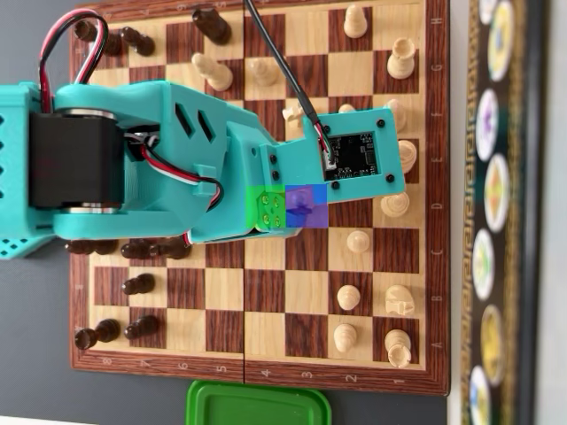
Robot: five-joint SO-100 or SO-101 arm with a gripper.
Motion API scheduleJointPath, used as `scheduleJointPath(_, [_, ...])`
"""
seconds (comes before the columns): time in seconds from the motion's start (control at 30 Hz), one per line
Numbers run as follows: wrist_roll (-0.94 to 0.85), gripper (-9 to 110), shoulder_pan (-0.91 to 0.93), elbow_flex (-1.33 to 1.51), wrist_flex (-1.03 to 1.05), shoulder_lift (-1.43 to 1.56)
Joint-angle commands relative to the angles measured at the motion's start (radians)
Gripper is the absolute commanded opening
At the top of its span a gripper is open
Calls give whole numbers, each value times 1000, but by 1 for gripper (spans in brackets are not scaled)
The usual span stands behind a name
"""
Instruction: Play chess
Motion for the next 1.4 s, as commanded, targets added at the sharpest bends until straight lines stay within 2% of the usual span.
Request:
scheduleJointPath(0.0, [-5, 15, 9, -51, -3, 8])
scheduleJointPath(1.27, [-35, 14, 37, -37, 2, 3])
scheduleJointPath(1.37, [-35, 9, 37, -37, 2, 3])
